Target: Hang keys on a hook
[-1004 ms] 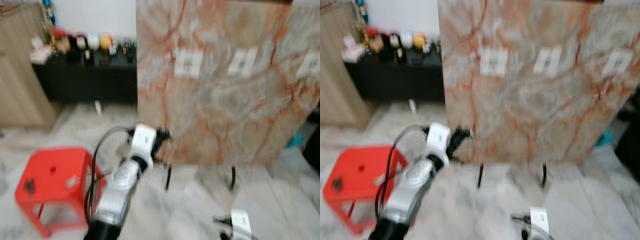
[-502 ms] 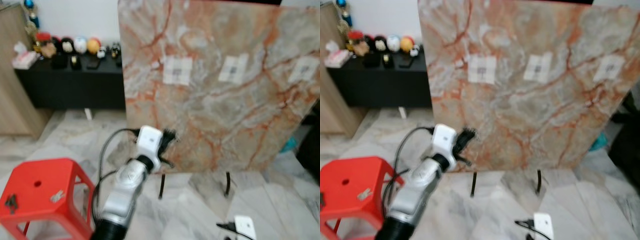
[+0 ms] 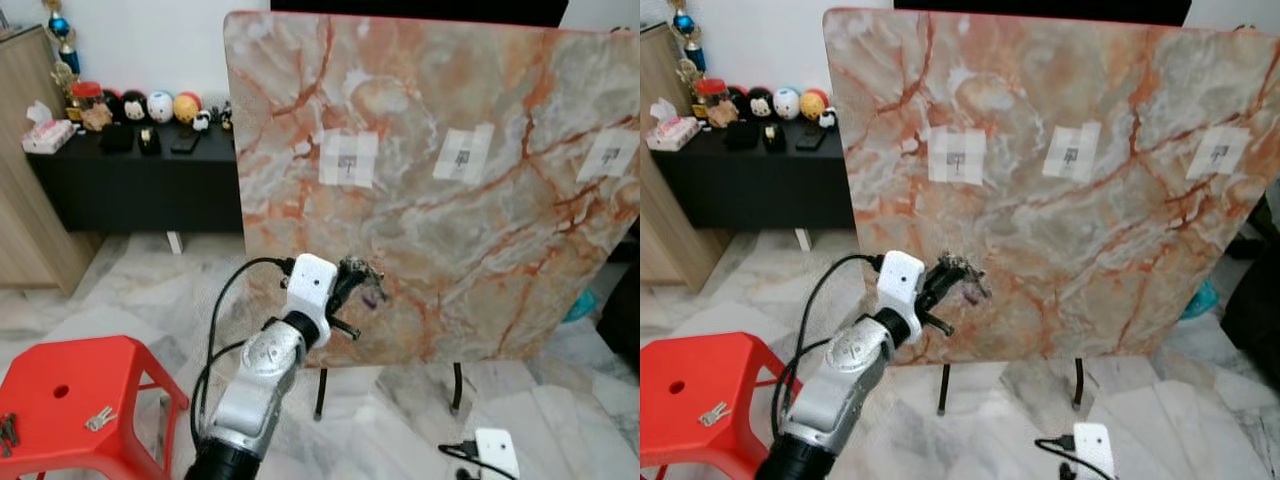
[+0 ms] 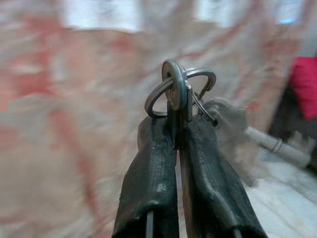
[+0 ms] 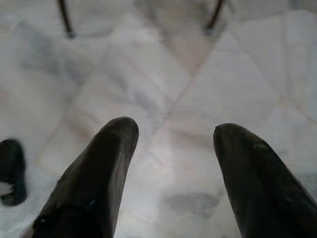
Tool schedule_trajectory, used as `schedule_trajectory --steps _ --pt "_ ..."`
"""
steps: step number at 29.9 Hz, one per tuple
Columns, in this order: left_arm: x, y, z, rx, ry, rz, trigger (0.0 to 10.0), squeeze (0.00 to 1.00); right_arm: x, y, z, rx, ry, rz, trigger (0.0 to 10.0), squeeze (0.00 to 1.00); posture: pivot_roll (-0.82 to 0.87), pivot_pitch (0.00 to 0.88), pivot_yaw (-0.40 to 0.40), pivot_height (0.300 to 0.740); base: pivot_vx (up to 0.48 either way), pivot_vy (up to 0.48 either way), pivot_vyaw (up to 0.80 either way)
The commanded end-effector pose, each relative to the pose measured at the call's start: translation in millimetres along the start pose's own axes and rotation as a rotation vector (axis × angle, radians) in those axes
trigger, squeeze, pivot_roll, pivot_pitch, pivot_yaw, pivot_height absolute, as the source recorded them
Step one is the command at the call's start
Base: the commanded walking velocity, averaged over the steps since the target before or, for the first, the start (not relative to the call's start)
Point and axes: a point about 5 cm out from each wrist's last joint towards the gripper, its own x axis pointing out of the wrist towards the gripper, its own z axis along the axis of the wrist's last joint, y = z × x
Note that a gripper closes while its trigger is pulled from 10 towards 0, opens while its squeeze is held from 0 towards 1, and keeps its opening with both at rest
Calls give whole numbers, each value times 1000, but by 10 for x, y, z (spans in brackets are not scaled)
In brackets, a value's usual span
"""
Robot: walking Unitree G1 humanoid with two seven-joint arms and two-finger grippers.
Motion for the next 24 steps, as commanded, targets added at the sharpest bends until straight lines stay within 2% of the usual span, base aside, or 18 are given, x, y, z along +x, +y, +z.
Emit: schedule_trajectory --steps 1,11,16,19,24 --pt "28 -49 70 -7 -29 -13 10000 0 1 -58 50 -12 -14 -13 10000 0 76 0 -121 740 259 0 0" --pt "13 2 47 -1 -25 9 10000 0 0 -53 44 -43 -12 -5 10000 0 74 0 -117 740 264 0 0" --pt "-91 100 -2 11 -19 6 10000 0 -1 -54 29 -55 -7 -6 10000 0 77 0 -114 740 266 0 0" --pt "-188 141 -98 32 22 9 10000 0 -2 -60 27 -58 -5 -7 10000 0 78 0 -115 740 266 0 0" --pt "-209 170 -86 12 14 42 10000 0 -1 -67 38 -83 -3 -4 10000 0 83 0 -122 740 268 0 0"
